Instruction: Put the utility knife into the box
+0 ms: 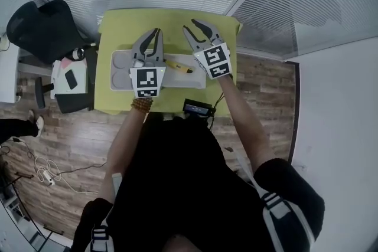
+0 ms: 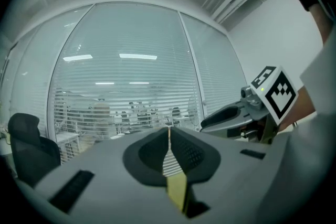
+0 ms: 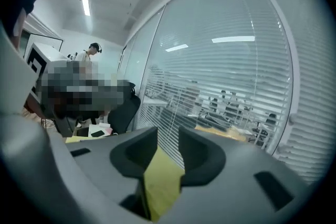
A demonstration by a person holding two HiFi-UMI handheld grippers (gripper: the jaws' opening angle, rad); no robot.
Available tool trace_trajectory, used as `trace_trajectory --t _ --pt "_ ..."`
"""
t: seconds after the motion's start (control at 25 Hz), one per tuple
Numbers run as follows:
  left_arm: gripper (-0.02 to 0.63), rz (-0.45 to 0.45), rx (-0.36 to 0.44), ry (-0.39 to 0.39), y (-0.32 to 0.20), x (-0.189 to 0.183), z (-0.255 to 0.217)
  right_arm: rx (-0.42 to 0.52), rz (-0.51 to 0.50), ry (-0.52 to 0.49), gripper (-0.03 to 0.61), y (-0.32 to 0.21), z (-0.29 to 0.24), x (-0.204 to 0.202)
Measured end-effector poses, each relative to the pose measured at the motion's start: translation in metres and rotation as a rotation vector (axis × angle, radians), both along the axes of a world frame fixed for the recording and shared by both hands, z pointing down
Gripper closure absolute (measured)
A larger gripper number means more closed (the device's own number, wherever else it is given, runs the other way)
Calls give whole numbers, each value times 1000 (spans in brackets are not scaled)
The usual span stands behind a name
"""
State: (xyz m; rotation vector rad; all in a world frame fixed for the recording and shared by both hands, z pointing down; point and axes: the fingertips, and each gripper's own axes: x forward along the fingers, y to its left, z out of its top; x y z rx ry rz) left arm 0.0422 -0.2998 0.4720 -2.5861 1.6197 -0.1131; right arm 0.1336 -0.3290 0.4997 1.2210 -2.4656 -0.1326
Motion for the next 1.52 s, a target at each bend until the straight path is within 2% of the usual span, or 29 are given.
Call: trace_trajectory --t 0.36,0.52,0.88,1.04,1.24,1.44,1.52 --pt "592 -9 54 34 1 -4 -27 116 68 -70 456 17 -51 6" --pt "592 -14 63 49 4 -7 -33 139 107 -105 457 26 -63 12" --pt "592 -8 99 36 9 -7 -41 215 162 -152 469 47 -82 22" --pt "592 2 82 61 14 -3 -39 250 157 -167 471 59 -85 23" --pt "592 17 84 51 16 4 -37 268 151 -183 477 67 -84 12" --pt "592 2 113 47 17 4 -38 355 151 -246 477 74 -99 4" --pt "594 0 125 50 19 7 -39 363 162 -253 480 75 -101 6"
